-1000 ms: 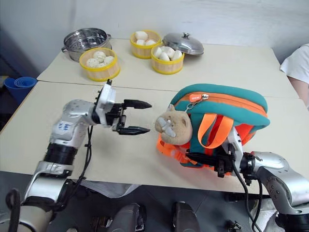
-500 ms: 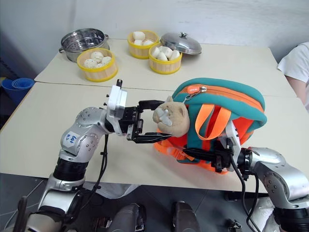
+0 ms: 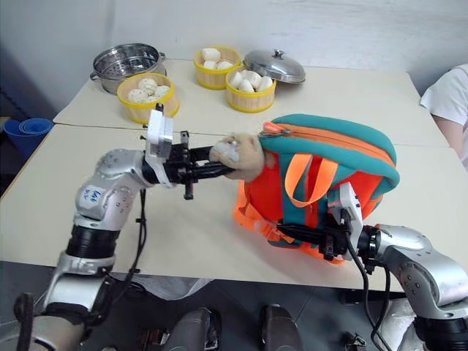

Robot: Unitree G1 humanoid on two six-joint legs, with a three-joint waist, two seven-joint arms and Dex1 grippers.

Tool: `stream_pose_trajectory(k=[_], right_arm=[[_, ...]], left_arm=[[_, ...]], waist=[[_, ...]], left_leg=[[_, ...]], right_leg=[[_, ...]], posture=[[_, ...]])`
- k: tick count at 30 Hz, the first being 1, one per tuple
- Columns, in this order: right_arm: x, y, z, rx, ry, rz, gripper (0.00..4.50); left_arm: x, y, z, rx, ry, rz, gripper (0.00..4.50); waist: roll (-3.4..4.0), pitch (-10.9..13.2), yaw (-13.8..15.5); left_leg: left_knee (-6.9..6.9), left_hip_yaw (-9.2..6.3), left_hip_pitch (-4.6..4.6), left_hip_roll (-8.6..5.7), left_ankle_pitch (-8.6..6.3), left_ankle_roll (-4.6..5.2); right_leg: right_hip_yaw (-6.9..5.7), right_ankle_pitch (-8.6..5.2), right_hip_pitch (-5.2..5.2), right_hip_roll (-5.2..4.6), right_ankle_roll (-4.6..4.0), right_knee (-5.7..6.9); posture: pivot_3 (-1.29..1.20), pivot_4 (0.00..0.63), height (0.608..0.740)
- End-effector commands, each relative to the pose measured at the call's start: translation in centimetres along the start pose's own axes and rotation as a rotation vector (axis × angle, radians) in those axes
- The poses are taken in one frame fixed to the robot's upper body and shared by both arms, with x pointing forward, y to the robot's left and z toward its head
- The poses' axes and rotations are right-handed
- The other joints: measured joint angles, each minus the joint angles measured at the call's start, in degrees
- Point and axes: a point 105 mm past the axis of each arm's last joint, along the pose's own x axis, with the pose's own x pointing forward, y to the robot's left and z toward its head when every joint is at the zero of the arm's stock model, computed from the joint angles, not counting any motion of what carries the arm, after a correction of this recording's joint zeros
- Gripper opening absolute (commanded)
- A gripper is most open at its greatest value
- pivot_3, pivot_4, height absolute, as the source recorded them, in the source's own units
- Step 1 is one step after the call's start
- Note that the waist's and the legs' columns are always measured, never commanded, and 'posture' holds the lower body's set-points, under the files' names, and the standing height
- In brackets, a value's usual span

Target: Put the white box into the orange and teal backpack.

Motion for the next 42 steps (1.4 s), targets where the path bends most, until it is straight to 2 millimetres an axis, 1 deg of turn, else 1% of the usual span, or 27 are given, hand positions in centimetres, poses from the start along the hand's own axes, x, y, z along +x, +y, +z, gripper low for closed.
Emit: stream_pose_trajectory(k=[1,2,4,6,8,10,12,14,17,18,19,20,21,22,23,24,25,27,28,29,30,33,34,36,37,39,42], right_arm=[[-0.8,0.3,0.9,-0.019,-0.046,-0.029,0.14],[-0.9,0.2,0.9,-0.017,-0.047,-0.037,0.14],[-1.3,0.2,0.8,-0.014,-0.041,-0.045,0.14],[-1.5,0.1,0.6,-0.011,-0.040,-0.052,0.14],[-1.7,-0.1,0.4,-0.007,-0.040,-0.060,0.14],[-1.9,-0.2,0.1,0.000,-0.042,-0.071,0.14],[-2.1,-0.3,-0.2,0.006,-0.044,-0.081,0.14],[-2.3,-0.4,-0.7,0.016,-0.044,-0.090,0.14],[-2.4,-0.4,-1.2,0.019,-0.052,-0.101,0.14],[-2.5,-0.8,-1.2,0.000,-0.054,-0.131,0.14],[-2.8,-1.5,-1.3,-0.036,-0.049,-0.188,0.14],[-3.1,-1.9,-1.4,-0.033,-0.046,-0.224,0.14],[-3.3,-2.2,-1.0,-0.088,-0.063,-0.246,0.14],[-3.4,-2.3,-0.7,-0.106,-0.076,-0.261,0.49],[-3.6,-2.2,-0.5,-0.146,-0.071,-0.262,0.86],[-4.1,-2.1,-0.4,-0.188,-0.046,-0.260,1.10],[-4.6,-1.9,-0.5,-0.212,-0.008,-0.251,1.45],[-6.7,-1.6,-0.2,-0.286,0.059,-0.267,2.10],[-8.3,-1.6,0.2,-0.320,0.077,-0.302,2.39],[-9.4,-1.7,0.5,-0.342,0.086,-0.325,2.65],[-10.5,-1.7,0.5,-0.352,0.108,-0.342,3.05],[-13.9,-2.0,-1.4,-0.374,0.258,-0.356,4.06],[-15.7,-2.9,-1.9,-0.389,0.287,-0.414,4.47],[-17.9,-4.2,-2.4,-0.409,0.303,-0.500,4.47],[-18.6,-4.7,-2.4,-0.431,0.306,-0.531,4.47],[-19.3,-5.3,-2.7,-0.445,0.319,-0.541,4.47],[-19.5,-6.2,-3.2,-0.462,0.323,-0.536,4.47]], left_arm=[[-2.4,3.6,-2.0,0.065,0.154,0.167,1.00],[-2.5,4.1,-2.7,0.072,0.191,0.188,1.00],[-2.0,4.1,-4.4,0.062,0.235,0.179,1.00],[-0.9,2.9,-6.5,0.054,0.278,0.120,1.00],[0.2,0.8,-8.6,0.034,0.318,0.020,1.00],[1.1,-0.9,-10.1,-0.011,0.314,-0.038,1.00],[1.7,-1.8,-10.5,-0.043,0.284,-0.056,1.00],[2.1,-3.2,-10.9,-0.051,0.272,-0.099,1.00],[2.1,-4.7,-10.9,-0.053,0.261,-0.152,1.00],[1.4,-5.2,-10.2,-0.076,0.226,-0.167,1.00],[0.5,-5.1,-9.5,-0.092,0.188,-0.146,1.26],[-0.9,-4.7,-9.0,-0.124,0.175,-0.103,1.54],[-2.4,-4.6,-8.7,-0.139,0.186,-0.088,1.73],[-3.5,-4.5,-8.7,-0.140,0.211,-0.071,2.13],[-4.7,-4.6,-8.8,-0.148,0.250,-0.063,2.42],[-5.9,-4.9,-8.9,-0.154,0.286,-0.061,2.75],[-6.8,-5.1,-8.9,-0.162,0.311,-0.058,3.07],[-8.8,-5.8,-8.4,-0.159,0.343,-0.039,3.68],[-9.7,-6.1,-8.3,-0.140,0.358,-0.022,3.98],[-10.4,-6.2,-8.1,-0.121,0.361,0.003,4.18],[-11.1,-6.3,-7.9,-0.112,0.356,0.028,4.50],[-13.2,-7.5,-7.9,-0.121,0.378,0.068,4.50],[-14.2,-8.0,-8.2,-0.134,0.401,0.090,4.50],[-15.3,-8.7,-8.7,-0.144,0.427,0.129,4.50],[-15.6,-8.9,-8.9,-0.139,0.438,0.146,4.50],[-15.8,-9.2,-9.0,-0.128,0.444,0.164,4.50],[-15.8,-9.2,-8.9,-0.103,0.452,0.167,4.50]], waist=[[0.00,0.00,0.02],[0.00,0.00,0.03],[0.00,0.00,0.05],[-0.01,0.00,0.14],[-0.01,0.00,0.15],[-0.01,0.00,0.15],[-0.02,0.00,-0.01],[-0.02,0.00,0.00],[-0.01,0.00,0.02],[-0.02,-0.01,0.04],[-0.02,-0.01,0.02],[-0.01,-0.01,-0.03],[-0.01,-0.01,-0.28],[-0.01,-0.01,-0.35],[-0.01,-0.01,-0.39],[-0.01,-0.01,-0.42],[0.03,-0.03,-0.44],[0.21,-0.08,-0.26],[0.21,-0.08,-0.08],[0.20,-0.08,0.17],[0.20,-0.08,0.30],[0.11,-0.12,0.23],[0.10,-0.12,0.13],[0.10,-0.15,-0.27],[0.14,-0.12,-0.30],[0.18,-0.11,-0.54],[0.19,-0.11,-0.57]], left_leg=[[0.00,0.01,0.00,-0.01,-0.01,0.02],[0.00,0.03,-0.01,-0.01,-0.05,0.08],[0.01,0.03,-0.01,-0.03,-0.06,0.10],[0.01,0.04,-0.01,-0.05,-0.08,0.14],[0.01,0.04,-0.04,-0.04,-0.09,0.15],[0.01,0.04,-0.04,-0.04,-0.07,0.10],[0.01,0.04,-0.05,-0.02,-0.08,0.10],[0.01,0.04,-0.07,-0.01,-0.11,0.16],[0.01,0.03,-0.02,-0.01,-0.16,0.24],[0.01,0.03,-0.02,-0.02,-0.16,0.24],[0.02,0.03,-0.01,-0.02,-0.16,0.24],[0.02,0.03,-0.02,-0.01,-0.15,0.22],[0.01,0.02,0.00,-0.01,-0.14,0.14],[0.01,0.03,-0.02,0.03,-0.08,0.02],[0.01,0.02,0.00,0.05,-0.09,-0.02],[0.00,0.02,0.02,0.05,-0.09,-0.01],[-0.03,0.02,0.02,0.05,-0.09,0.00],[-0.14,0.03,0.07,0.02,-0.12,0.03],[-0.18,0.04,0.07,0.00,-0.19,0.16],[-0.19,0.03,0.05,0.00,-0.21,0.19],[-0.19,-0.01,0.06,-0.01,-0.22,0.20],[-0.17,-0.02,0.06,-0.05,-0.32,0.35],[-0.20,-0.01,0.07,-0.03,-0.33,0.35],[-0.34,0.02,0.15,-0.03,-0.32,0.33],[-0.41,0.07,0.21,-0.04,-0.31,0.31],[-0.51,0.15,0.26,-0.03,-0.27,0.27],[-0.67,0.14,0.38,0.01,-0.15,0.11]], right_leg=[[0.00,0.00,-0.01,-0.01,0.00,0.00],[0.00,0.00,0.00,-0.01,0.00,-0.02],[0.00,0.00,0.01,-0.04,0.01,-0.02],[0.01,0.01,0.02,-0.06,0.02,-0.04],[0.00,0.01,0.00,-0.06,0.02,-0.04],[0.00,0.01,0.00,-0.05,0.02,-0.03],[0.01,0.01,-0.02,-0.04,0.02,-0.03],[0.02,0.01,-0.05,-0.04,0.02,-0.02],[0.02,0.01,-0.03,-0.05,0.02,0.03],[0.03,0.01,-0.02,-0.06,0.02,0.03],[0.03,0.01,-0.02,-0.07,0.02,0.04],[0.04,0.01,-0.02,-0.07,0.02,0.02],[0.05,0.01,-0.02,-0.09,0.02,0.05],[0.08,0.00,-0.06,-0.08,0.01,0.04],[0.07,0.00,-0.05,-0.06,-0.01,0.05],[0.07,-0.02,-0.06,-0.05,-0.03,0.09],[0.06,-0.02,-0.06,-0.05,-0.04,0.08],[0.08,-0.03,-0.04,-0.08,-0.06,0.04],[0.09,-0.03,-0.04,-0.11,-0.06,0.01],[0.07,-0.03,-0.03,-0.12,-0.06,-0.07],[0.03,-0.03,0.04,-0.16,-0.05,-0.15],[0.03,-0.01,0.12,-0.25,-0.01,-0.27],[0.04,-0.01,0.12,-0.25,-0.02,-0.33],[0.04,-0.02,0.14,-0.25,-0.03,-0.41],[0.07,-0.02,0.15,-0.25,-0.03,-0.45],[0.09,-0.03,0.11,-0.25,-0.05,-0.47],[0.06,-0.09,0.10,-0.22,-0.17,-0.34]], posture=[[0.00,0.150,0.740],[0.00,0.150,0.740],[0.00,0.150,0.740],[0.00,0.150,0.740],[0.00,0.150,0.740],[0.00,0.150,0.740],[0.00,0.150,0.740],[0.00,0.150,0.740],[0.00,0.150,0.740],[0.00,0.150,0.740],[0.00,0.150,0.740],[0.00,0.150,0.740],[0.00,0.150,0.740],[0.00,0.150,0.740],[0.00,0.150,0.740],[0.00,0.150,0.740],[0.00,0.150,0.740],[0.00,0.150,0.740],[0.00,0.150,0.740],[0.00,0.150,0.740],[0.00,0.150,0.740],[0.00,0.150,0.740],[0.00,0.150,0.740],[0.00,0.150,0.740],[0.00,0.150,0.740],[0.00,0.150,0.740],[0.00,0.150,0.740]])
